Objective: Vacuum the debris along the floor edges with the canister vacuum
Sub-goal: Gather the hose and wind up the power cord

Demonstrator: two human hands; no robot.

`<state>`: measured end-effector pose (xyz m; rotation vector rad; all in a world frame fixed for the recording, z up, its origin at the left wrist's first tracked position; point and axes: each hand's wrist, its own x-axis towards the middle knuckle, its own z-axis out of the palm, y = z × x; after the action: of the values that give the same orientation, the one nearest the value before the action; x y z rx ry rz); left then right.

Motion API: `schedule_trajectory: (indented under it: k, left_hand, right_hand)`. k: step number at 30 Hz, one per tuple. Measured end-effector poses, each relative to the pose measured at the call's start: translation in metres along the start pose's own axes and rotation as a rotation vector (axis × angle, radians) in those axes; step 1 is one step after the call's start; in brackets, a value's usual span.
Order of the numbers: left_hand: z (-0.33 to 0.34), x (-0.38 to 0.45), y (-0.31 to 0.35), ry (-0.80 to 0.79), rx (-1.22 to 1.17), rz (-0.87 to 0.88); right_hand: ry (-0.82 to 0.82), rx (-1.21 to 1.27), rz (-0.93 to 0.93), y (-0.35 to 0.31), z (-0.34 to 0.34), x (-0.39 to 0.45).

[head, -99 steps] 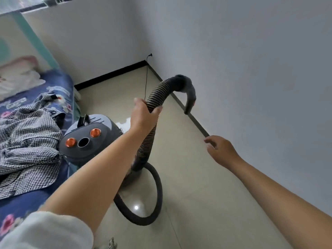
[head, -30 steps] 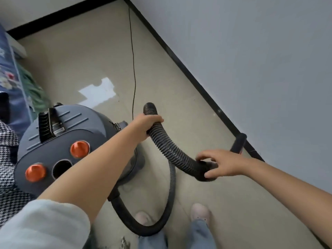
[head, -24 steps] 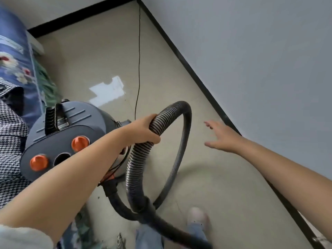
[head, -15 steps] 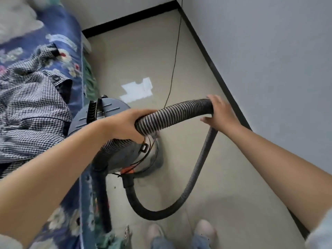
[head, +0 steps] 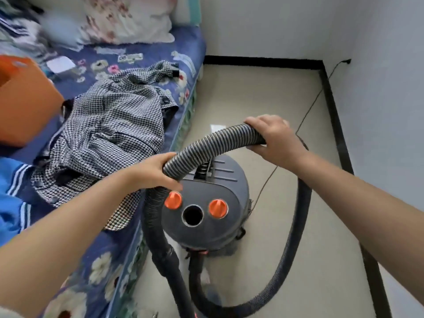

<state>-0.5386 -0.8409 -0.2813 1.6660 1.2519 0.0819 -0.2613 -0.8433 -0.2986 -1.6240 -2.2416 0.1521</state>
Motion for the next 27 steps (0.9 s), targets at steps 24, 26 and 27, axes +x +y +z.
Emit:
schedule_trajectory:
  k: [24, 26, 27]
  left_hand:
    - [-0.022, 0.293, -0.129, 0.087, 0.162, -0.114]
    - [-0.024, 0.311, -0.136, 0.056, 0.245, -0.097]
    - [-0.026, 0.319, -0.137, 0.028, 0.271, -0.090]
  right_hand:
    - [-0.640, -0.279, 0.080, 0.105, 0.182, 0.157]
    - [-0.705, -0.186, 0.167, 0.111, 0.197, 0.162]
    - [-0.758, -0.131, 0.225, 0.111, 0.202, 0.167]
